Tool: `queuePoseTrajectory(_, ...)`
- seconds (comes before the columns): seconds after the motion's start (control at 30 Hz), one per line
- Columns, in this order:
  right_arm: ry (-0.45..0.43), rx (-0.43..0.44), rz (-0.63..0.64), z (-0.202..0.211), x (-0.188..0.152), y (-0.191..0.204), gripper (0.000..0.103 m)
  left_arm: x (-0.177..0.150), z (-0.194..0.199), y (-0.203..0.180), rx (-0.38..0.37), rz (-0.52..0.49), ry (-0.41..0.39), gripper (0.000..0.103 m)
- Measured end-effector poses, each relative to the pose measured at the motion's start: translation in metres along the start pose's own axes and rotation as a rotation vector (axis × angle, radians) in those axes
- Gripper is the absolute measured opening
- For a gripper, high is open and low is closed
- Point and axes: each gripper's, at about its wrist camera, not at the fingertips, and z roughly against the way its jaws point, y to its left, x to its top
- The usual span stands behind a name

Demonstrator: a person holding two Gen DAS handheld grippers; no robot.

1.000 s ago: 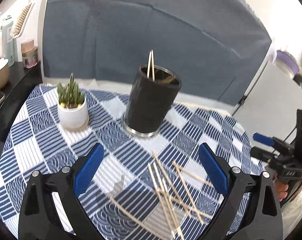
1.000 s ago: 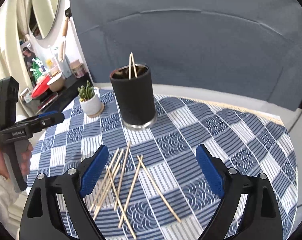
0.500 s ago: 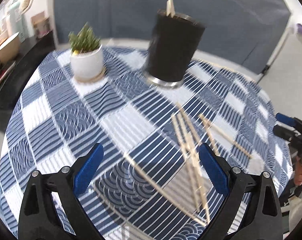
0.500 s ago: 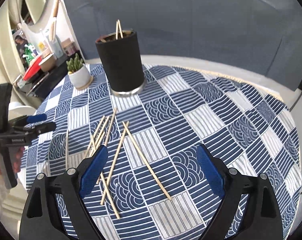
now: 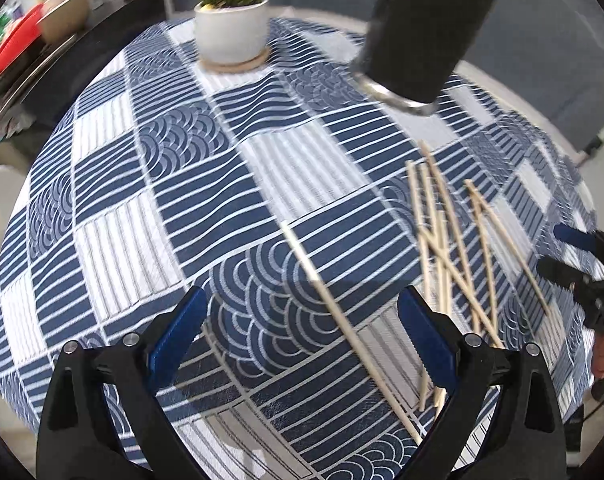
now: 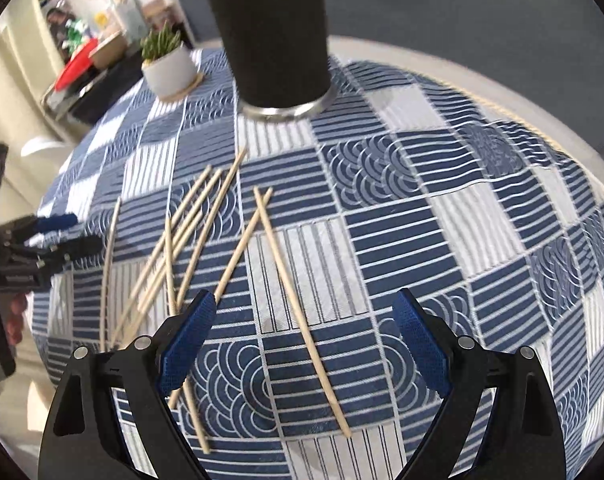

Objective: Organize utensils
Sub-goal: 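Move both tools back down toward the remaining wooden sticks, then close the left and right grippers each on another wooden stick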

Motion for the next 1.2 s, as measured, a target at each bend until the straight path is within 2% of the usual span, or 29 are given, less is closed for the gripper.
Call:
queuePoseTrajectory(0.2,0.074,0.031,0.038,-0.026,0.001,0.001,0.086,-0.006,-0.006,-0.005,0.026,0.057,0.061,0.094)
queuePoseTrajectory(0.3,0.099,0.040,0.048,-0.033,0.002,0.002,0.086,-0.012,-0.012,-0.010,0.043,0.055,0.095,0.094)
queuePoseTrajectory(0.43,0.107,0.024,0.095,-0.037,0.005,0.006,0.086,-0.016,-0.014,-0.013,0.078,0.059,0.108,0.097)
queuePoseTrajectory(0.53,0.127,-0.030,0.134,-0.043,0.009,0.012,0.088,-0.018,-0.019,-0.020,0.151,0.038,0.132,0.098)
queuePoseTrajectory(0.73,0.170,-0.062,0.114,-0.050,0.016,0.017,0.086,-0.015,-0.021,-0.019,0.157,0.074,0.176,0.098)
queuePoseTrajectory(0.8,0.190,-0.067,0.107,-0.052,0.022,0.020,0.078,-0.016,-0.021,-0.018,0.159,0.076,0.180,0.099)
queuePoseTrajectory(0.9,0.217,-0.066,0.116,-0.055,0.034,0.024,0.061,-0.008,-0.027,-0.021,0.162,0.093,0.200,0.099)
queuePoseTrajectory(0.97,0.231,-0.064,0.123,-0.056,0.041,0.026,0.038,-0.006,-0.029,-0.018,0.165,0.107,0.209,0.099)
queuePoseTrajectory(1.13,0.256,-0.066,0.142,-0.061,0.059,0.037,0.006,-0.004,-0.030,-0.015,0.155,0.092,0.226,0.098)
queuePoseTrajectory(1.2,0.265,-0.075,0.151,-0.064,0.060,0.044,0.005,-0.004,-0.032,-0.015,0.150,0.080,0.227,0.097)
